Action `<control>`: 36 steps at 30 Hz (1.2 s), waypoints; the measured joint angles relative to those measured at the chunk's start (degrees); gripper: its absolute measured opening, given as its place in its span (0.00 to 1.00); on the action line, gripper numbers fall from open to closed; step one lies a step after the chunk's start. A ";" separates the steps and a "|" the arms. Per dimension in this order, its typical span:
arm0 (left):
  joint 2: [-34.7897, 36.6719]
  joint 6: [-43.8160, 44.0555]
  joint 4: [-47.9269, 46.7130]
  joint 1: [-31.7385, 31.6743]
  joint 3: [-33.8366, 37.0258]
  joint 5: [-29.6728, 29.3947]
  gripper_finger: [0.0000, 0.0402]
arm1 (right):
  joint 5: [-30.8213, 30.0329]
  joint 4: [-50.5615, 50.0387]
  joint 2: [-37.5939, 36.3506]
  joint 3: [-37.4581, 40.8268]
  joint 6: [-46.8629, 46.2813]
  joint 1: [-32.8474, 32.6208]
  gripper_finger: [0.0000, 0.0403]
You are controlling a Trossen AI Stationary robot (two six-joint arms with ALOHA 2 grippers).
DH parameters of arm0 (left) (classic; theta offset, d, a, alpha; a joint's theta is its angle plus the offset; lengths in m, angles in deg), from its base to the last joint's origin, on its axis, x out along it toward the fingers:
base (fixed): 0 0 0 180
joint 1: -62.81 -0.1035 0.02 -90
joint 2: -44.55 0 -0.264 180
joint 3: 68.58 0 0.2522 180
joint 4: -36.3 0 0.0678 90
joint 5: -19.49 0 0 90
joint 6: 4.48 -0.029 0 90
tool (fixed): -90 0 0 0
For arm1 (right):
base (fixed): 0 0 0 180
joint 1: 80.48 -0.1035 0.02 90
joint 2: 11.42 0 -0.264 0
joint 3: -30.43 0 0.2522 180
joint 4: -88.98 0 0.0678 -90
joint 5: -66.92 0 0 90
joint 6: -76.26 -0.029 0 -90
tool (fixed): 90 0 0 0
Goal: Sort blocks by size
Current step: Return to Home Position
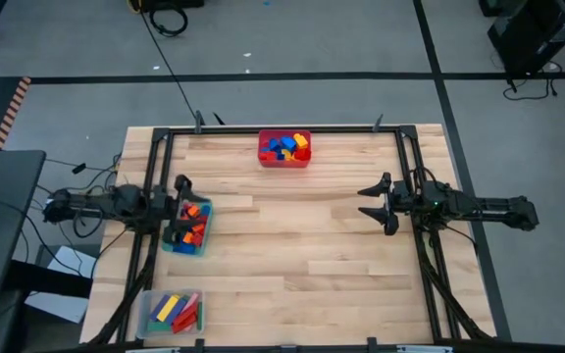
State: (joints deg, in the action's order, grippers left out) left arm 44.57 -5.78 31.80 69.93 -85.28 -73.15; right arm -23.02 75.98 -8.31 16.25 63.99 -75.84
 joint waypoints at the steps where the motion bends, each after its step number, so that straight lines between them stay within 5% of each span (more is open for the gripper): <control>1: -0.05 0.06 -1.18 0.00 0.02 1.70 0.67 | 0.00 0.01 0.04 0.00 0.00 0.00 0.71; 6: -0.01 0.09 -5.72 0.00 0.02 6.33 0.67 | -0.02 -0.02 0.15 0.00 0.00 0.00 0.70; 36: -0.01 0.09 -7.40 0.00 0.02 4.20 0.67 | -0.13 -0.01 0.15 0.00 0.00 0.00 0.70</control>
State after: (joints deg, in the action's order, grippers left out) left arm 44.56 -5.69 24.41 69.93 -85.26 -68.95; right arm -23.16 75.97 -8.16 16.25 63.99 -75.84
